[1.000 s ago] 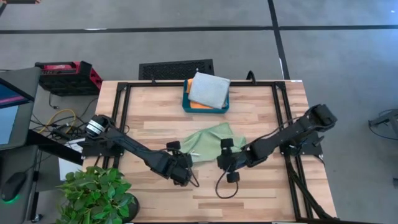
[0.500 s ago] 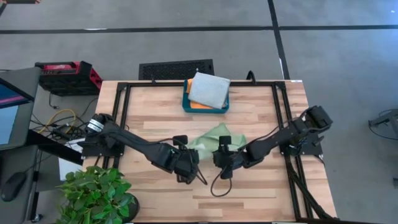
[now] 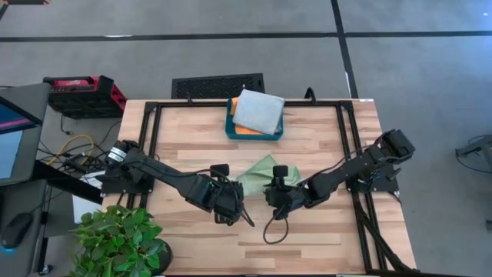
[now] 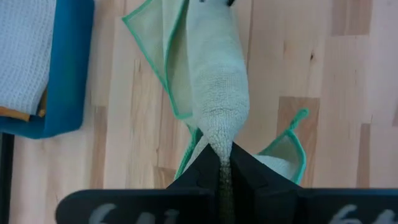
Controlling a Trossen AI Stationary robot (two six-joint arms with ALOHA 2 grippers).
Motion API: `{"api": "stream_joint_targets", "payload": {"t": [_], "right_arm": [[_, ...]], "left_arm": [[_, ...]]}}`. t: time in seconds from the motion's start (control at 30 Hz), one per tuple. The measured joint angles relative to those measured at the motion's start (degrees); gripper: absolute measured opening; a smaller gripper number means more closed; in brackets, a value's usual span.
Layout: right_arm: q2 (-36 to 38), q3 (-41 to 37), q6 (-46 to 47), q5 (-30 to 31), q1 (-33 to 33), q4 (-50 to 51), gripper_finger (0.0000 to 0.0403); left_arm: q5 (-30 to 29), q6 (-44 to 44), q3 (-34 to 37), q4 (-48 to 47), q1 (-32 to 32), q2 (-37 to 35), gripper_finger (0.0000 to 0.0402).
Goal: Fold microfiber towels
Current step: Fold the green towel
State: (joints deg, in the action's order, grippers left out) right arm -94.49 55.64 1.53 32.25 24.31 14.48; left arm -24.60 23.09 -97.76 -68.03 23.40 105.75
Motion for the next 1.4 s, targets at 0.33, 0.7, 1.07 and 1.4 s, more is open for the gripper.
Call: {"api": "stream_joint_targets", "payload": {"t": [0.33,0.7,1.07,1.4], "right_arm": [[-1.84,0.0,-0.57,-2.66,-2.85,-1.55,0.0137],[-2.24,0.0,-0.55,-8.39,-3.71,-2.17,0.0211],[-2.24,0.0,0.99,-12.79,-3.85,-5.21,0.0249],[-2.24,0.0,0.93,-12.76,-4.21,-6.6,0.0249]], "left_arm": [[-0.02,-0.37,0.02,0.2,0.0,0.0,0.0],[0.02,-1.37,0.04,-0.23,-0.28,0.0,0.0],[-0.07,-2.46,0.04,-0.22,-1.09,0.0,0.0],[-1.65,-3.96,-0.08,-0.43,-2.55,0.0,0.0]]}}
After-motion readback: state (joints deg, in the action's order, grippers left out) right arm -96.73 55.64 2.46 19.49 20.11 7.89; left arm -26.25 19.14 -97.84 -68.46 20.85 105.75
